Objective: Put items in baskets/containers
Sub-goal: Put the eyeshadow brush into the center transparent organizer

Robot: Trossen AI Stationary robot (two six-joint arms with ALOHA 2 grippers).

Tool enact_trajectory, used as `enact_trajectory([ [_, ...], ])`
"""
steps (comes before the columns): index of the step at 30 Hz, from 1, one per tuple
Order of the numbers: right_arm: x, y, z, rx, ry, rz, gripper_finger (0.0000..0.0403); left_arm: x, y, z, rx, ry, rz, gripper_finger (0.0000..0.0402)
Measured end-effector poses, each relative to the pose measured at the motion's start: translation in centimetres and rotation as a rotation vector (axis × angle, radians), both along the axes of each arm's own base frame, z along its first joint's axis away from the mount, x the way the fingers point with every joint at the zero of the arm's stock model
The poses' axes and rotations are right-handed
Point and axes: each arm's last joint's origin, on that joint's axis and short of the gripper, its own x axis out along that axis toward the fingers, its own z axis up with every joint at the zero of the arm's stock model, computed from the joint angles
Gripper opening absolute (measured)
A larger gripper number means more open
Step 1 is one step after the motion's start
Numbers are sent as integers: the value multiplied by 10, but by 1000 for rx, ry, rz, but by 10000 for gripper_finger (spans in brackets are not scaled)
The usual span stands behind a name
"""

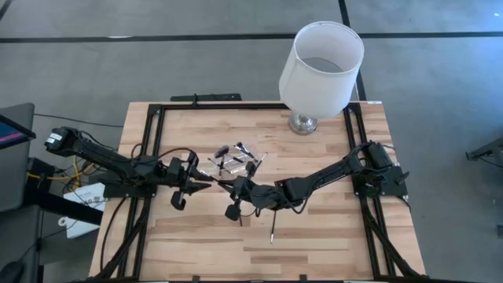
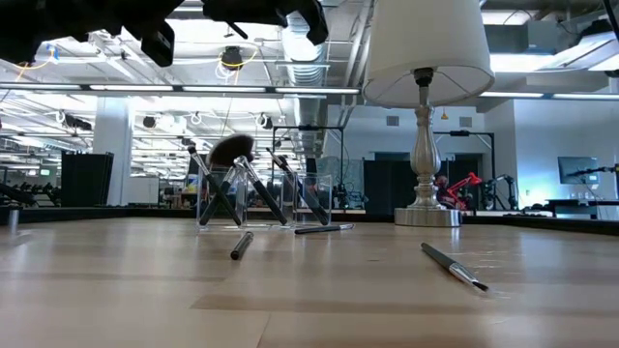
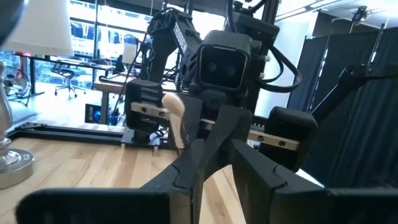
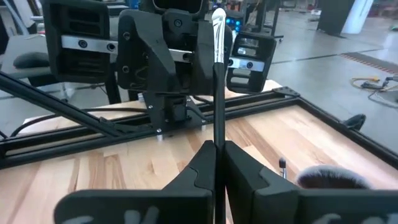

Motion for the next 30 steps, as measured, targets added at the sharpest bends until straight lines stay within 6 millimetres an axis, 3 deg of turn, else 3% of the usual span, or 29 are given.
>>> enact_trajectory([
  [11, -8, 26, 14, -134, -76, 15, 8, 0, 0, -1, 7, 6, 0, 78],
  [22, 1, 3, 7, -2, -53, 39, 8, -1, -2, 3, 58, -52, -57, 78],
  [30, 1, 2, 6, -13, -44, 46, 5, -1, -2, 4, 52, -62, -43, 78],
])
